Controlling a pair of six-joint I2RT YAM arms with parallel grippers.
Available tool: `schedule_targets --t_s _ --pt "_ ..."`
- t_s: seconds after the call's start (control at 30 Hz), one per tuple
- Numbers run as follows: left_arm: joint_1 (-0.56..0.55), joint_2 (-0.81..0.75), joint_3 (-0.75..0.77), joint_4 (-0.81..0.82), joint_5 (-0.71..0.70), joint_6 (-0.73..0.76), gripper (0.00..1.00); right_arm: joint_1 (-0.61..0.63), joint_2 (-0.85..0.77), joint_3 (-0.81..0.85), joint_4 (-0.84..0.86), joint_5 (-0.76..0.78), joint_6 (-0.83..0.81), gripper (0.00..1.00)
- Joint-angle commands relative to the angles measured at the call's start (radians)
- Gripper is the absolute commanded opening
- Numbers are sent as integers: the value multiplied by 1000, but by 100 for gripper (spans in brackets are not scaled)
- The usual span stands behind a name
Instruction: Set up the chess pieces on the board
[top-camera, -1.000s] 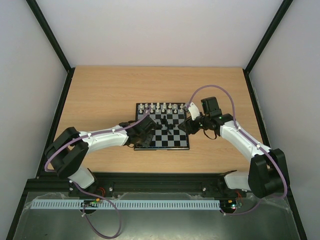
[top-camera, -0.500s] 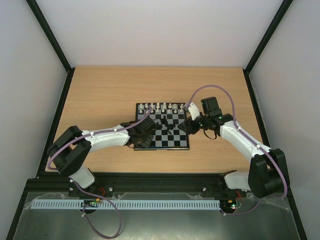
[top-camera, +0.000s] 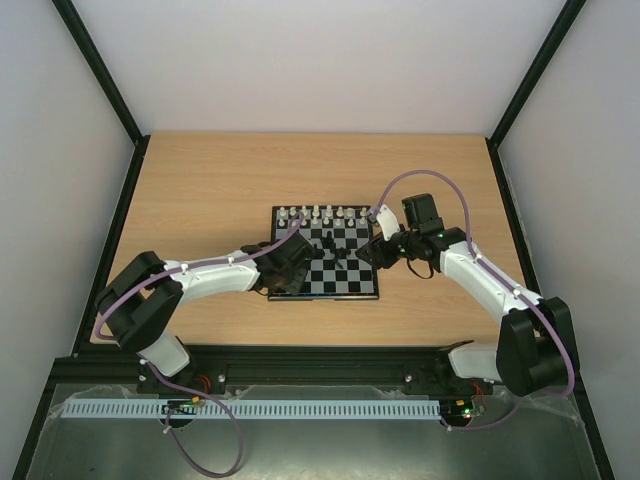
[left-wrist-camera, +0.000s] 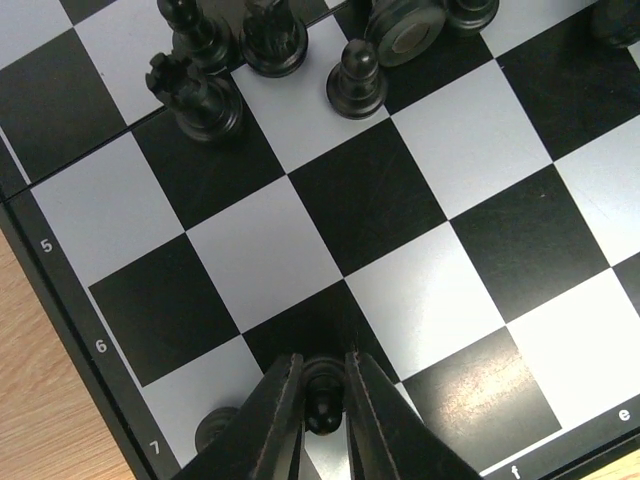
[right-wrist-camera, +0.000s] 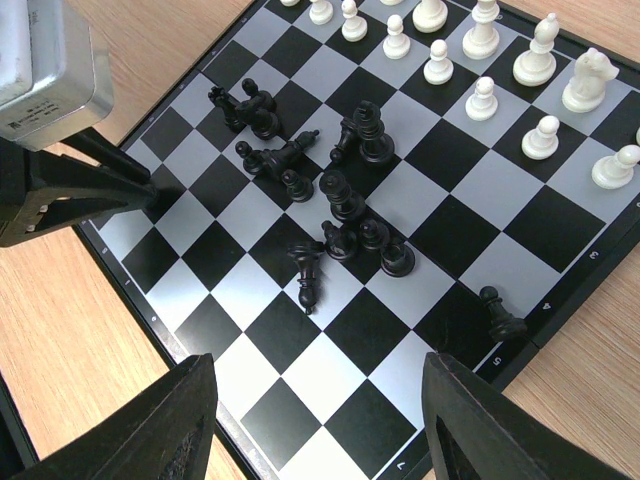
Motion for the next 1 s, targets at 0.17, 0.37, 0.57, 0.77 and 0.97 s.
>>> schedule_targets --t_s 0.17,0.37,0.57,0.77,0.97 --pt "2 -7 13 -10 -23 -10 24 -2 8 -9 -27 -17 -12 57" --pt "1 -96 92 -112 -13 16 27 -3 4 -5 -32 -17 -12 57" --pt "12 -281 172 -110 -28 82 53 -2 -13 43 -70 7 -26 57" --pt "111 -382 189 -8 8 100 99 1 23 146 -181 24 -89 54" --pt "168 -419 82 137 -43 161 99 25 82 240 -259 64 -114 53"
